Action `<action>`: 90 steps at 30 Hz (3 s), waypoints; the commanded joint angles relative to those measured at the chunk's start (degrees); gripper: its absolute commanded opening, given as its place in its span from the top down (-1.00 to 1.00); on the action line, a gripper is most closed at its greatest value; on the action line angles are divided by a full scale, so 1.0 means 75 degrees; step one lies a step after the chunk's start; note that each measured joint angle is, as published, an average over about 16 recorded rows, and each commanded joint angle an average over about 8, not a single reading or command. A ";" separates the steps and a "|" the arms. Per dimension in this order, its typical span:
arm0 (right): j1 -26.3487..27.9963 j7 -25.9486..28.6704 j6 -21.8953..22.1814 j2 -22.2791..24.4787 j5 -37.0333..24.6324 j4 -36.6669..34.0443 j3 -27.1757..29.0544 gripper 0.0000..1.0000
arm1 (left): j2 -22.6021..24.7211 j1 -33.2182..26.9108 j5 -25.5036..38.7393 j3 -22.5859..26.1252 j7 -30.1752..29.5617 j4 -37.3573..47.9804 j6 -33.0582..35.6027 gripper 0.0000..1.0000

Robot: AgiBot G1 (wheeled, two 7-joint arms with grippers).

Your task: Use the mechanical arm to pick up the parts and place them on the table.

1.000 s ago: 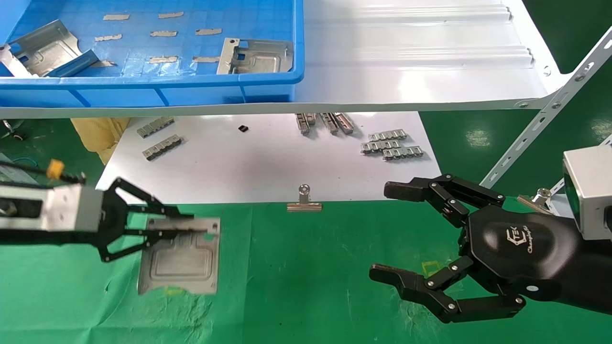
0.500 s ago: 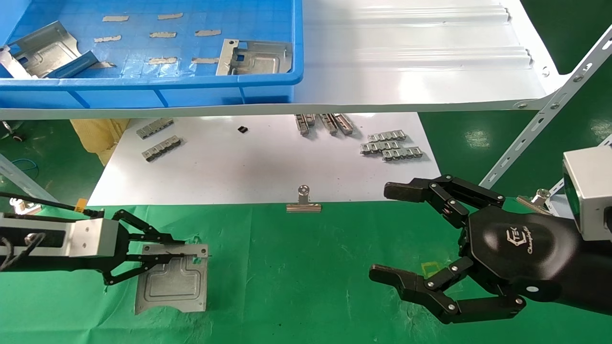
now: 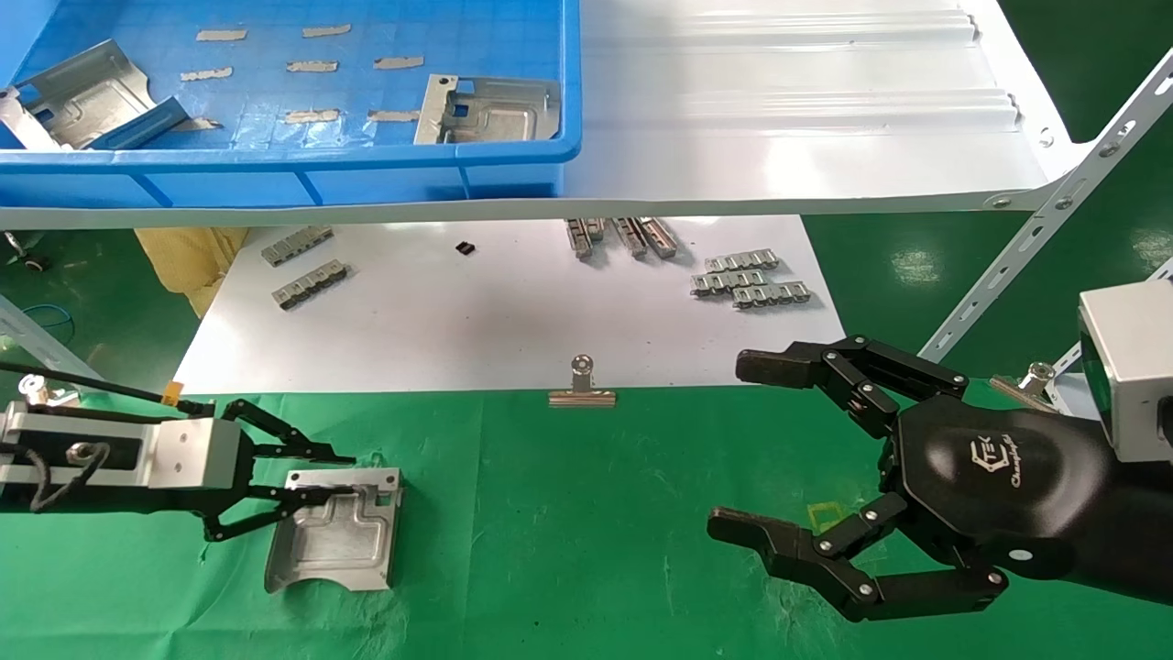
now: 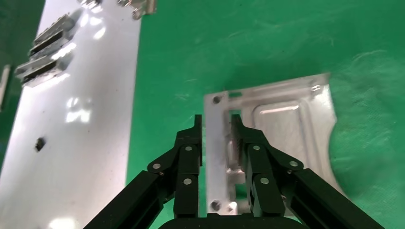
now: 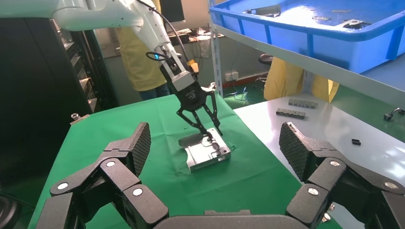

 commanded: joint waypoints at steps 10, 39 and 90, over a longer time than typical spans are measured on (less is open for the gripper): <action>-0.0001 0.0000 0.0000 0.0000 0.0001 -0.0001 0.0000 -1.00 | -0.0179 0.0189 -0.1096 -0.0395 -0.1323 0.0173 0.0249 -1.00; -0.0002 0.0000 0.0002 0.0001 0.0002 -0.0002 0.0000 -1.00 | -0.0652 0.1458 -0.1846 -0.1578 -0.2979 -0.2004 0.0066 -1.00; -0.0004 0.0000 0.0005 0.0002 0.0004 -0.0004 0.0000 -1.00 | -0.1983 0.5079 -0.3518 -0.5036 -0.7595 -0.8795 -0.0572 -1.00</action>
